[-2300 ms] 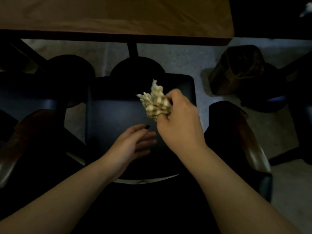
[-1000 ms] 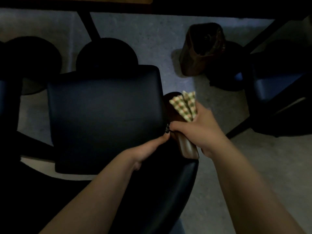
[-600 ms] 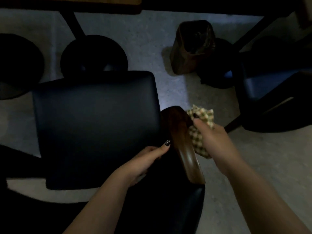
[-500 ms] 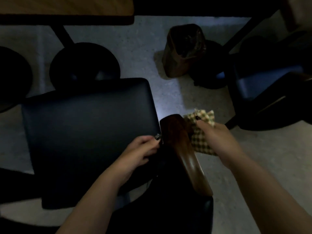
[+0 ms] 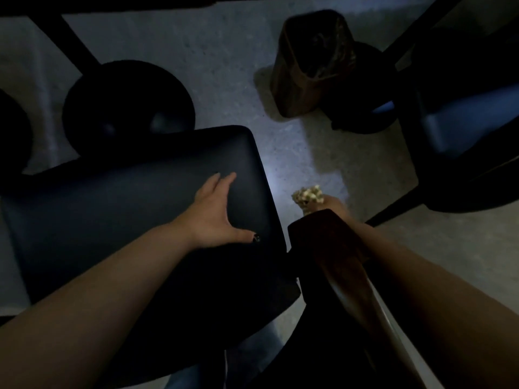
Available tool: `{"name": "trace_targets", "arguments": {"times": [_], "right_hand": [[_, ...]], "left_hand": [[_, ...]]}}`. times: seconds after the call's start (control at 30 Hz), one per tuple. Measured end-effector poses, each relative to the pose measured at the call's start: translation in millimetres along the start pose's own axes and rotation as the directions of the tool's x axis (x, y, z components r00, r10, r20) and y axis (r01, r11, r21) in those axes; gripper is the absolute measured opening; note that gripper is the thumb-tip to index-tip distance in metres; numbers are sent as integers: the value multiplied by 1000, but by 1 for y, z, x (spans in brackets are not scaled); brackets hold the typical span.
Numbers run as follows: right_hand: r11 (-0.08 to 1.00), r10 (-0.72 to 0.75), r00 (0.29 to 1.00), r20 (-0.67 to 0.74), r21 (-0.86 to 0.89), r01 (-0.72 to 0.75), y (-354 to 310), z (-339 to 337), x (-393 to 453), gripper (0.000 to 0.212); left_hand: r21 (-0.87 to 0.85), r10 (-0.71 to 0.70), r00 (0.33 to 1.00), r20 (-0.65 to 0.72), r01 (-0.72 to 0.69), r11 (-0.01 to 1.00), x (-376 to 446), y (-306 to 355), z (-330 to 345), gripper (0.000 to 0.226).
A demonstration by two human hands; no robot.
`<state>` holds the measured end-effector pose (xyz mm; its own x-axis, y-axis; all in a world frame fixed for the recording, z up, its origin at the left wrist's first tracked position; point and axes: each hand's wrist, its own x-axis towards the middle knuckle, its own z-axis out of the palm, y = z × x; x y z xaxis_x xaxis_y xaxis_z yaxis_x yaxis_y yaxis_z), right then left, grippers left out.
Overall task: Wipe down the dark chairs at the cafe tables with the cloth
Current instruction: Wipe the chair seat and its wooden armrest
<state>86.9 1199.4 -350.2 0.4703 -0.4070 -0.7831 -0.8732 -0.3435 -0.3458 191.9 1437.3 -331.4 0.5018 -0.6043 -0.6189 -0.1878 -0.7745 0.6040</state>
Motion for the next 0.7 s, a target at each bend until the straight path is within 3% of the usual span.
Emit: {"name": "trace_targets", "arguments": {"times": [0.1,0.2,0.3,0.5,0.63,0.7], "right_hand": [[991,28,993,111,-135,-13,14,20,27,33],[993,116,980,160,-30,-113,26,43,40,35],[977,185,958,218,66,-204,22,67,51,37],[869,242,949,201,389,-304,-6,76,61,26],[828,169,982,82,530,-186,-60,54,81,33],[901,53,997,54,428,-72,-75,53,89,30]], "left_hand": [[423,-58,997,47,32,906,30,-8,11,158],[582,-198,976,95,107,807,48,-14,15,169],[618,-295,952,79,185,764,55,-16,22,174],[601,-317,945,77,210,771,62,-21,25,174],[594,-312,947,73,209,776,62,-24,28,175],[595,-314,947,71,213,775,63,-24,27,176]]}}
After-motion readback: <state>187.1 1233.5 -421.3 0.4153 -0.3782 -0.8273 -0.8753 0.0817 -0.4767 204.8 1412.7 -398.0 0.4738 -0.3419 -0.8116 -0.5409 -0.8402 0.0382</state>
